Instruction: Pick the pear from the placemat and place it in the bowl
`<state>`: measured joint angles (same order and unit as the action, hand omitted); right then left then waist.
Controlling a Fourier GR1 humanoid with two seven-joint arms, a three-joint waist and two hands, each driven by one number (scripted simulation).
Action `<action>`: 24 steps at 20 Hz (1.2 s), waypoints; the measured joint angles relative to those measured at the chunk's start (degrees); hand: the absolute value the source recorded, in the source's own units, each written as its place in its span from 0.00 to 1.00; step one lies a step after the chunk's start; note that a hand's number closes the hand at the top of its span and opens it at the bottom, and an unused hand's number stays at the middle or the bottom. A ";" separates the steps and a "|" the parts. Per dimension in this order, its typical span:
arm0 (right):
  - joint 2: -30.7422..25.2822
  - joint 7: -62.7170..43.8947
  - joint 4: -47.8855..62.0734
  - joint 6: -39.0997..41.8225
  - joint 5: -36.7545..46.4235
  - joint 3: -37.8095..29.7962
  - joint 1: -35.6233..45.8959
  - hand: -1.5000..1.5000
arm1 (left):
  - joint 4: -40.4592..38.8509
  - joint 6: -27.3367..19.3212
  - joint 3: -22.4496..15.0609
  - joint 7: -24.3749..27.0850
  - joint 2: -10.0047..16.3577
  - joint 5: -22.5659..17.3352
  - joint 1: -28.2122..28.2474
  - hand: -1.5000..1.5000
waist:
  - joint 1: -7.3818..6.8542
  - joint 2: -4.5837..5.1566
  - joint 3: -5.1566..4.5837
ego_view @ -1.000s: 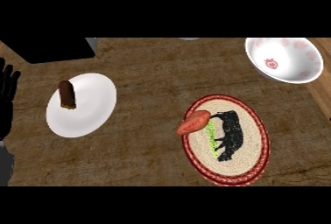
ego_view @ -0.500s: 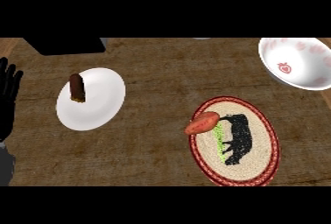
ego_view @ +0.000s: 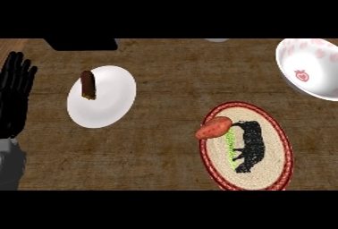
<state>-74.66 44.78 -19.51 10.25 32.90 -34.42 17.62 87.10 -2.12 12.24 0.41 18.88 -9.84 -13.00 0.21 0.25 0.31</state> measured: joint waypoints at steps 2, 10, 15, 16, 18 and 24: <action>-1.00 1.42 0.87 3.51 -1.67 -1.13 1.47 1.00 | -0.23 -0.05 -0.33 0.26 -0.15 0.46 -0.23 0.50 | -0.29 -0.02 -0.08; -2.21 -5.98 -0.88 13.70 -3.81 0.64 12.58 1.00 | -1.72 0.58 -1.10 0.54 -0.60 0.93 -2.04 0.50 | -1.70 0.12 -0.25; 1.22 -11.66 -3.66 16.04 -2.91 4.34 19.49 1.00 | -2.50 0.87 -0.86 0.09 -0.53 0.77 -3.26 0.50 | -2.00 0.14 -0.29; 2.17 -12.70 -4.47 16.43 -2.50 5.33 20.66 1.00 | -2.08 0.66 -1.13 0.52 -1.09 0.97 -2.56 0.50 | -2.06 0.11 -0.30; 4.34 -15.49 -5.93 17.04 -1.69 7.31 23.68 1.00 | -2.31 0.54 -1.08 0.57 -1.19 1.08 -2.96 0.50 | -2.16 0.14 -0.31; 12.05 -22.14 -6.66 16.31 0.98 12.15 30.64 1.00 | -2.98 1.27 -0.66 0.98 -0.71 1.15 -3.03 0.50 | -2.19 0.19 -0.31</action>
<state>-62.60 22.64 -26.17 26.56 33.88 -22.27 48.26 84.12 -0.85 11.58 1.38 18.17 -8.69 -16.02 -1.98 0.44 0.00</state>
